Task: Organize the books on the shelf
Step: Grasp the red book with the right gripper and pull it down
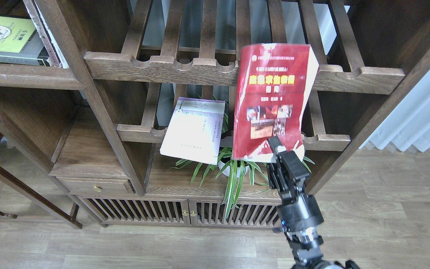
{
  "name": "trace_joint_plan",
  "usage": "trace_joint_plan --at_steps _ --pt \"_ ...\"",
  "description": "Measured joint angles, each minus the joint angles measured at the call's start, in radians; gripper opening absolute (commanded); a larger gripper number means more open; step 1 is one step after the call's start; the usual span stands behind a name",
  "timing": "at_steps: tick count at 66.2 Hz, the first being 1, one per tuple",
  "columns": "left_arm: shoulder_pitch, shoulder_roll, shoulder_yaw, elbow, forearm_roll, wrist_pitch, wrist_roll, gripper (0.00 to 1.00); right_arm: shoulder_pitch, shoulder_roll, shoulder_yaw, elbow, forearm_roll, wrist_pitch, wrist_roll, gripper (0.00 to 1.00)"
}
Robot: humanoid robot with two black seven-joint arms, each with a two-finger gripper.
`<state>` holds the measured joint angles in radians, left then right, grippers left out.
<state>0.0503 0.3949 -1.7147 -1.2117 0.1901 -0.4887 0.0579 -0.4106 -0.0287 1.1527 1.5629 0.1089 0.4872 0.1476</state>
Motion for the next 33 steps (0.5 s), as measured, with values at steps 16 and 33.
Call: trace_joint_plan --at_steps 16,33 --pt "-0.004 -0.001 0.031 0.000 0.000 0.000 0.000 1.00 -0.071 -0.030 0.028 0.000 0.046 0.002 0.002 0.04" --pt "-0.007 -0.001 0.043 0.000 0.000 0.000 0.000 1.00 -0.113 -0.061 0.097 -0.007 0.117 0.002 0.001 0.04"
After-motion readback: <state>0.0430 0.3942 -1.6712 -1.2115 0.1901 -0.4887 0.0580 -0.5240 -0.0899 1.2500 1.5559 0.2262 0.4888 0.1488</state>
